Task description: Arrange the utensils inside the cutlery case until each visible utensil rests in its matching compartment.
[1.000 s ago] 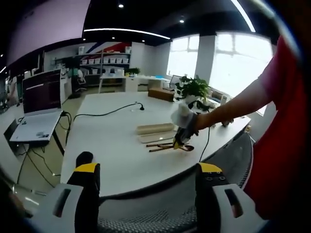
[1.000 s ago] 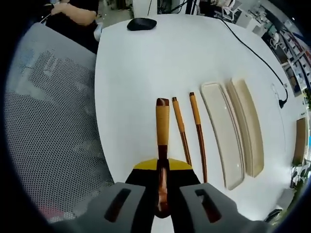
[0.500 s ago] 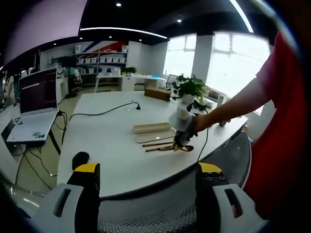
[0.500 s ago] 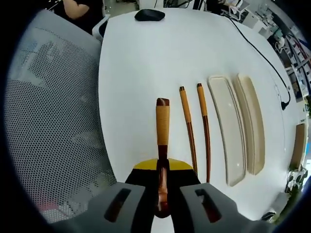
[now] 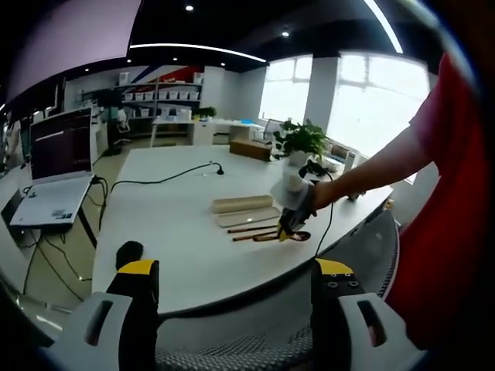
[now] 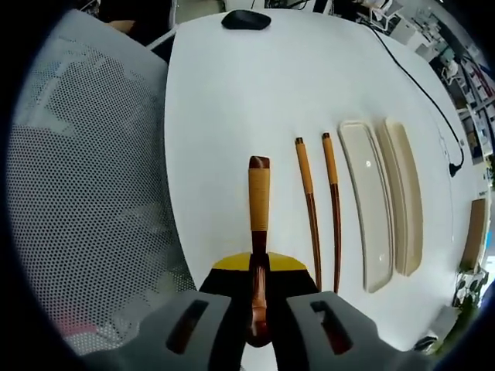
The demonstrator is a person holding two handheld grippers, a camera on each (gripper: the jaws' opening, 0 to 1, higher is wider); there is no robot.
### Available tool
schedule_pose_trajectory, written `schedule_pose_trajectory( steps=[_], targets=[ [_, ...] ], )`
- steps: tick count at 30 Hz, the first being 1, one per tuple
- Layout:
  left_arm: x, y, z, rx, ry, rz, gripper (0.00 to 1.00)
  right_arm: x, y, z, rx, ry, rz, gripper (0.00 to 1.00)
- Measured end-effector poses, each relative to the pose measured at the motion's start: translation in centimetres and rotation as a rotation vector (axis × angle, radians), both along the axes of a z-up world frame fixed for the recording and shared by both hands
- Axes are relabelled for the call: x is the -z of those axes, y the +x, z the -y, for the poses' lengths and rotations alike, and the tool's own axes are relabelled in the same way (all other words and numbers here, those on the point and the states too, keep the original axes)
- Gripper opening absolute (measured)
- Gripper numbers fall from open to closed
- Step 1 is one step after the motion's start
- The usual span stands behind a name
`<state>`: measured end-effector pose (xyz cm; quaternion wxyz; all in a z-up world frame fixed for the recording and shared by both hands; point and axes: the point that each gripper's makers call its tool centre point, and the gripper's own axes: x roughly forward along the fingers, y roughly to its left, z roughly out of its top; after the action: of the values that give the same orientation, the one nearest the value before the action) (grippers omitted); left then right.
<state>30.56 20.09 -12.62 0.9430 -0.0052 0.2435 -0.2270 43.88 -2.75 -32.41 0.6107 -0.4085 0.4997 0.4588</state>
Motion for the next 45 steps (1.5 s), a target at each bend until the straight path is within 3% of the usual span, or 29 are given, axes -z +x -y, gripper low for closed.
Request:
schedule_pose_trajectory(
  steps=[12,20,27,45],
  targets=[
    [-0.4,0.3,-0.3,-0.024,0.0,0.006,0.82,-1.3,0.1,-1.1,-0.02,0.051,0.045,0.01],
    [-0.4,0.0,-0.6,-0.038,0.013,0.006,0.82,-1.6,0.3,-1.1,-0.013,0.058,0.042,0.01],
    [-0.2,0.0,-1.2,-0.066,0.008,0.003,0.81,-2.6,0.1,-1.0,-0.062,0.038,0.068,0.01],
    [0.5,0.7,-0.4,-0.043,0.015,-0.006,0.81,-5.1,0.7,-1.1,-0.067,0.068,0.081,0.01]
  ],
)
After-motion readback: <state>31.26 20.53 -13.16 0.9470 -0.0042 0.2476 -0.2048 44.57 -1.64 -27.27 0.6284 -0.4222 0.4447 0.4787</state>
